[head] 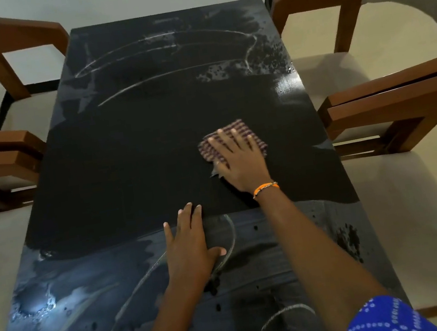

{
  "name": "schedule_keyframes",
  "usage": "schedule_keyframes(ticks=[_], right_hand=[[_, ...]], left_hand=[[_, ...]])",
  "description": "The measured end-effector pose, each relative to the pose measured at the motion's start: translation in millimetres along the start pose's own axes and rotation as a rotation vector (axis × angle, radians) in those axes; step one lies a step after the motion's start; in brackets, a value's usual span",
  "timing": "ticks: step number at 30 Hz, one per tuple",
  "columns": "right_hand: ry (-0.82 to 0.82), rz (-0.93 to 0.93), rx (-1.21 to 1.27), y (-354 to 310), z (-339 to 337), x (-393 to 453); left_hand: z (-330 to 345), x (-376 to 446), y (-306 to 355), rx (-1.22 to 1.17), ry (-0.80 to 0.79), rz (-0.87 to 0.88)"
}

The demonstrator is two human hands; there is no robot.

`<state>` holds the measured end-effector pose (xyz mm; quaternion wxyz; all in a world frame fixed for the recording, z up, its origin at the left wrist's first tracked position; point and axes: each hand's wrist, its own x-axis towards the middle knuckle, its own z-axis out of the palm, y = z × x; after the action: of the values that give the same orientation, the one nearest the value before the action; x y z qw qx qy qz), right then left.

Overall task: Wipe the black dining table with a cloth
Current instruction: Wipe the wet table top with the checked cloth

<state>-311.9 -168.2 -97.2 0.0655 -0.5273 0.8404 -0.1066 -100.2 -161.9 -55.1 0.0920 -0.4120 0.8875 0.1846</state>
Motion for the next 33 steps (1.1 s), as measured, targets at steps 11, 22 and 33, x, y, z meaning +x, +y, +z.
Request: schedule_keyframes(ticks=[11,22,33], right_hand=[[0.095,0.447,0.009,130,-35,-9],[0.115,0.529,0.015,100,-34,-147],[0.035,0.588,-0.019,44,-17,-197]], left_hand=[[22,0,46,0.006,0.003,0.079],[19,-1,51,0.009,0.015,0.057],[22,-7,48,-0.048,0.012,0.093]])
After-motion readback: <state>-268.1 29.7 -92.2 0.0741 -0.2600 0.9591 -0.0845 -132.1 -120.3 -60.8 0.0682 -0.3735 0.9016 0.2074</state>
